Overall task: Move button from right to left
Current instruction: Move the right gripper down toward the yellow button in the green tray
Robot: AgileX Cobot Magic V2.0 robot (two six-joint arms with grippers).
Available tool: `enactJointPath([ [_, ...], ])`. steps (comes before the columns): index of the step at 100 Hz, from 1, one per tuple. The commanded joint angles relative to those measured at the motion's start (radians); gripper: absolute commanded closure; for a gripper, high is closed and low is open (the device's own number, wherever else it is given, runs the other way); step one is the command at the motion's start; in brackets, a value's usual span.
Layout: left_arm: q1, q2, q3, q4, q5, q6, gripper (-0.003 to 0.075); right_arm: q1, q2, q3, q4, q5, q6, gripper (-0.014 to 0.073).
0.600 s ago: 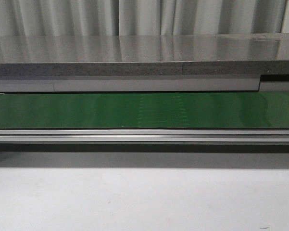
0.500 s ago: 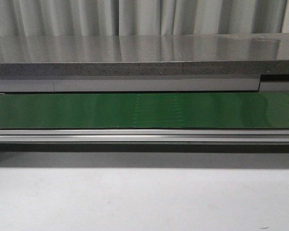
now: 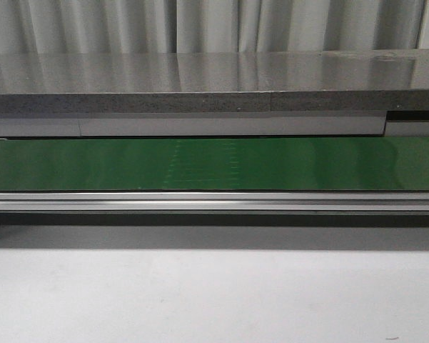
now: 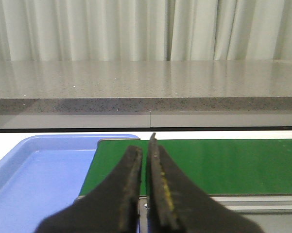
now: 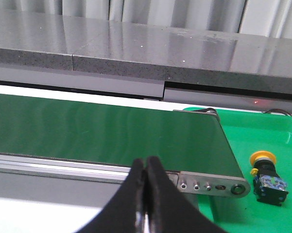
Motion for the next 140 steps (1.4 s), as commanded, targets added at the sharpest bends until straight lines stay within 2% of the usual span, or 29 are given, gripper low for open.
enactJointPath([
  [1,-0.001,-0.036,0.041,-0.007,-0.079,-0.011,0.0715,0.001,-0.018,0.001,-0.009,-0.08,-0.002,0.0662],
  [31,-0.001,-0.036,0.041,-0.007,-0.079,-0.011,0.0715,0.001,-0.018,-0.003,-0.009,-0.139,-0.002,0.0662],
  [40,-0.001,-0.036,0.041,-0.007,-0.079,-0.011,0.0715,0.001,-0.018,-0.037,0.002,-0.114,-0.002,0.0662],
  [67,-0.001,-0.036,0.041,-0.007,-0.079,-0.011,0.0715,0.001,0.072,-0.295,0.038,0.17,0.0,0.0662],
  [108,-0.001,-0.036,0.041,-0.007,-0.079,-0.011,0.0715,0.001,0.486,-0.744,0.038,0.64,0.057,0.0662],
  [129,-0.001,-0.036,0.041,-0.007,-0.079,-0.011,0.0715,0.001,0.661,-0.862,0.039,0.789,0.061,0.0662],
  [140,-0.001,-0.036,0.041,-0.007,-0.079,-0.011,0.0715,0.001,0.73,-0.878,0.047,0.812,0.061,0.0662],
])
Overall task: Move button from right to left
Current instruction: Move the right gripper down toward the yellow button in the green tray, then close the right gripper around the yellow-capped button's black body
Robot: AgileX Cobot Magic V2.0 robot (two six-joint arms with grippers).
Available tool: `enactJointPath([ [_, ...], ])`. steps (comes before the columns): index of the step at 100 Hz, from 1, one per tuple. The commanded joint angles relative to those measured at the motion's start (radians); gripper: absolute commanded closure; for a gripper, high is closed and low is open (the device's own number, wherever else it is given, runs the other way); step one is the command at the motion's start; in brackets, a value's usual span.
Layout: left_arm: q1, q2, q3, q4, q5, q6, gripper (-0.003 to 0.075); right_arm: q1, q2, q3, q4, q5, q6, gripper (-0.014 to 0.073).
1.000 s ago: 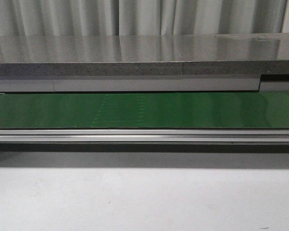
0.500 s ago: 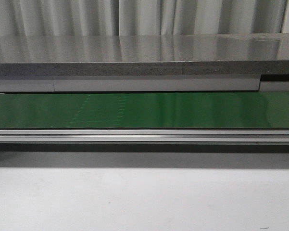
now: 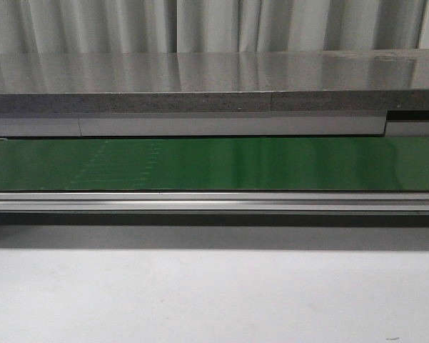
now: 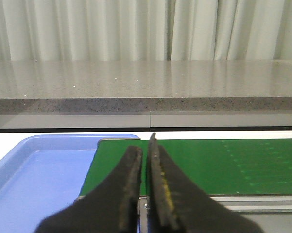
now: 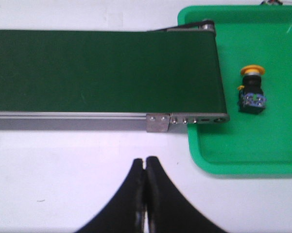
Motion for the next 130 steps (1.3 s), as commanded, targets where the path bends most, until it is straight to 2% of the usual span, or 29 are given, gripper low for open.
enactJointPath([
  [1,-0.001,-0.036,0.041,-0.007,-0.079,-0.011,0.0715,0.001,0.056,-0.044,0.006,-0.03,0.003,0.0662],
  [33,-0.001,-0.036,0.041,-0.007,-0.079,-0.011,0.0715,0.001,0.13,-0.044,0.011,-0.018,0.003,0.0659],
  [42,-0.001,-0.036,0.041,-0.007,-0.079,-0.011,0.0715,0.001,0.13,-0.044,0.011,-0.018,0.003,0.0621],
  [49,-0.001,-0.036,0.041,-0.007,-0.079,-0.011,0.0715,0.001,0.13,-0.044,0.011,-0.018,0.003,0.0535],
  [68,-0.001,-0.036,0.041,-0.007,-0.079,-0.011,0.0715,0.001,0.13,-0.044,0.011,-0.014,0.003,0.0198],
  [80,-0.001,-0.036,0.041,-0.007,-0.079,-0.011,0.0715,0.001,0.13,-0.044,0.011,-0.019,0.003,0.0098],
  [112,-0.001,-0.036,0.041,-0.007,-0.079,-0.011,0.0715,-0.004,0.146,-0.061,-0.004,-0.088,0.029,0.0043],
  [130,-0.001,-0.036,0.041,-0.007,-0.079,-0.011,0.0715,-0.004,0.238,-0.148,-0.11,-0.096,0.066,0.0043],
])
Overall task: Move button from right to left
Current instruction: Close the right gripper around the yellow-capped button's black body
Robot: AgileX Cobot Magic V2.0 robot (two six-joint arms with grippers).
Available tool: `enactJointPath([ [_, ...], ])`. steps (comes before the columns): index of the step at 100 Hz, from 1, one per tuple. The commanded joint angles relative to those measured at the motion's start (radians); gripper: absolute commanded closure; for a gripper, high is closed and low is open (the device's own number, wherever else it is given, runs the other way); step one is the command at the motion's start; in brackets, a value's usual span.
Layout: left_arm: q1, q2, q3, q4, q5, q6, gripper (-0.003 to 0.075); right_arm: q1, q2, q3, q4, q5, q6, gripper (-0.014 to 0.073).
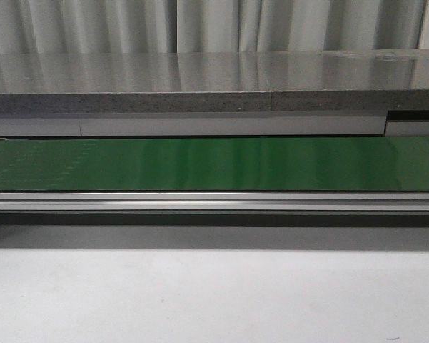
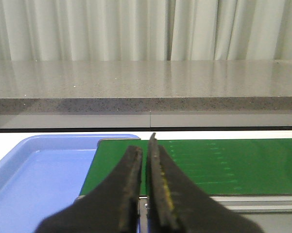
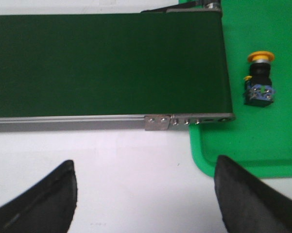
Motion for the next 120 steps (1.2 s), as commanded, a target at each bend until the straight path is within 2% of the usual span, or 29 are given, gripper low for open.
enactJointPath([
  [1,-0.001,-0.036,0.041,-0.007,-0.079,-0.011,0.0715,-0.004,0.051,-0.077,-0.08,-0.066,0.018,0.0043],
  [12,-0.001,-0.036,0.041,-0.007,-0.079,-0.011,0.0715,-0.031,0.118,-0.137,-0.137,-0.07,0.034,0.0043],
  [29,-0.001,-0.036,0.041,-0.007,-0.079,-0.011,0.0715,-0.168,0.223,-0.213,-0.147,-0.117,0.033,0.0043],
  [43,-0.001,-0.036,0.041,-0.007,-0.079,-0.011,0.0715,-0.28,0.303,-0.225,-0.147,-0.161,-0.006,0.0043],
  [64,-0.001,-0.036,0.041,-0.007,-0.079,-0.011,0.0715,-0.38,0.445,-0.225,-0.144,-0.251,-0.021,0.0043],
  [84,-0.001,-0.036,0.041,-0.007,-0.079,-0.011,0.0715,-0.422,0.578,-0.225,-0.143,-0.332,-0.038,0.0043],
  [120,-0.001,-0.036,0.041,-0.007,-0.079,-0.011,0.0715,-0.423,0.74,-0.225,-0.143,-0.441,-0.047,0.0043],
])
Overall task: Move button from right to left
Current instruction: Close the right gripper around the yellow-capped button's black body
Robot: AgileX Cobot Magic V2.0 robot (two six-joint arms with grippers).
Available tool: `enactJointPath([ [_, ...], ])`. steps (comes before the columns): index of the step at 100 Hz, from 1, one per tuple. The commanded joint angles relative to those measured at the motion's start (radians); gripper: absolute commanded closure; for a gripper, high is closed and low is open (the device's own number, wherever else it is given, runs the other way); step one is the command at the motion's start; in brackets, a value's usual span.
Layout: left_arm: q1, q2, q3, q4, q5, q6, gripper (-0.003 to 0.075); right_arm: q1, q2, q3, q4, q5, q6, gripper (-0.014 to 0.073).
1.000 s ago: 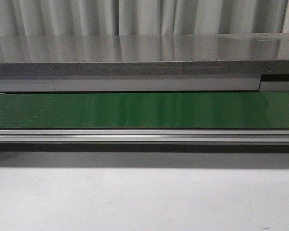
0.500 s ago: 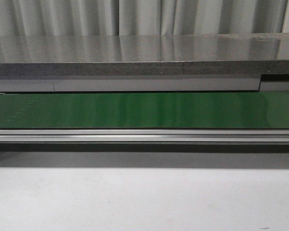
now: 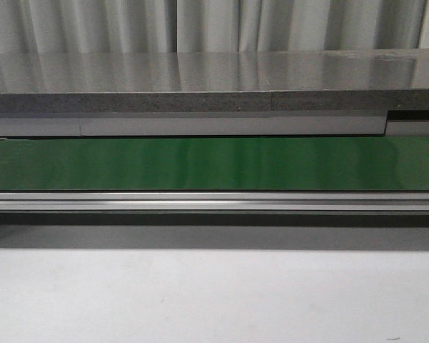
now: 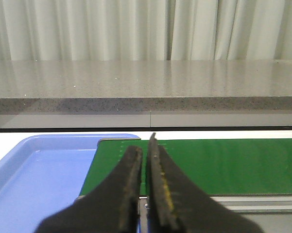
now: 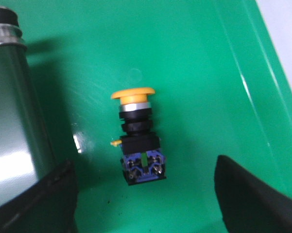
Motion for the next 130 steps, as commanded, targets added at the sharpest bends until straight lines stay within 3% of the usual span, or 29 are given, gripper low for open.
enactJointPath([
  [1,-0.001,-0.036,0.041,-0.007,-0.079,-0.011,0.0715,-0.006,-0.012,-0.034,-0.021,-0.071,-0.011,0.0043],
  [130,-0.001,-0.036,0.041,-0.007,-0.079,-0.011,0.0715,-0.052,0.163,-0.034,-0.014,-0.197,-0.01,0.0043],
])
